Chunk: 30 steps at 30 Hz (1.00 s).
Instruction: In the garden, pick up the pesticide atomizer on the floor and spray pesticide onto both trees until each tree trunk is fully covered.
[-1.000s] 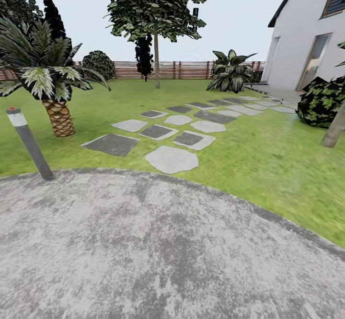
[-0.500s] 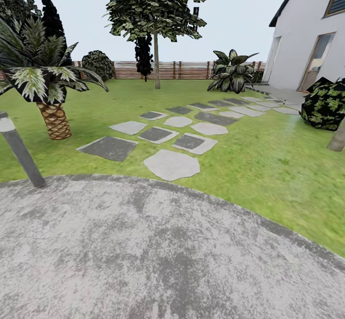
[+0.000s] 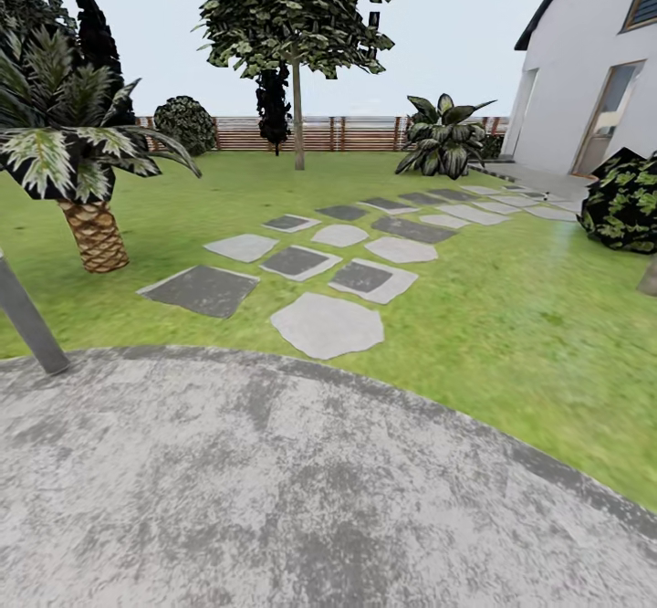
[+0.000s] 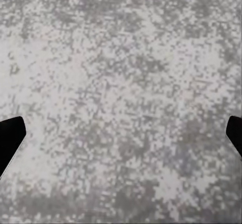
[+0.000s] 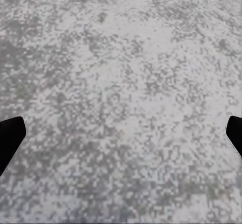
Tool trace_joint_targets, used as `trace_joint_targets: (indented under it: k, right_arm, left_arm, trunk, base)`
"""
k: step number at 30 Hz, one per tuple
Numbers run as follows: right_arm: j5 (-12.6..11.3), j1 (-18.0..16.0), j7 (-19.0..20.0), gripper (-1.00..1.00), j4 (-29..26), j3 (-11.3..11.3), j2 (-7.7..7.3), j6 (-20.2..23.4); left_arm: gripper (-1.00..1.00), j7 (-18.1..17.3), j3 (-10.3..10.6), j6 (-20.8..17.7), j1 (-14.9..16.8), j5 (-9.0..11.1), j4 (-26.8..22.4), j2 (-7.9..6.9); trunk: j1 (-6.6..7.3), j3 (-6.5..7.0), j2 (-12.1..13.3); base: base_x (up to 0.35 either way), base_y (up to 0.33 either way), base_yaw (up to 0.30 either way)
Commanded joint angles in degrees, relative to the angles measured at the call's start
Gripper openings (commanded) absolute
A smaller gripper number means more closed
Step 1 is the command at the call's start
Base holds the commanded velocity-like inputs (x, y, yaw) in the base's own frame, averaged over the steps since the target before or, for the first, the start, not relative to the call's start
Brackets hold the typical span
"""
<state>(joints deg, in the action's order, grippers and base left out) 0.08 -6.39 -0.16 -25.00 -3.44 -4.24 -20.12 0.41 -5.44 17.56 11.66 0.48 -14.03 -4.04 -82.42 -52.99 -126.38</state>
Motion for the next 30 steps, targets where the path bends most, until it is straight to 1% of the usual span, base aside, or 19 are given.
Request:
trace_joint_targets:
  k: [1, 30]
  right_arm:
    - [0.01, -0.03, -0.02, 1.00, 0.04, -0.07, 0.02, -0.18]
    - [0.01, -0.03, -0.02, 1.00, 0.04, -0.07, 0.02, -0.18]
  left_arm:
    - [1.00, 0.03, -0.10, 0.19, 0.03, 0.04, 0.05, 0.02]
    - [1.00, 0.03, -0.10, 0.19, 0.03, 0.04, 0.05, 0.03]
  trunk:
    - [-0.02, -0.05, -0.02]
    - [-0.02, -0.05, -0.02]
  base:
    - [0.339, 0.000, 0.000]
    - [0.339, 0.000, 0.000]
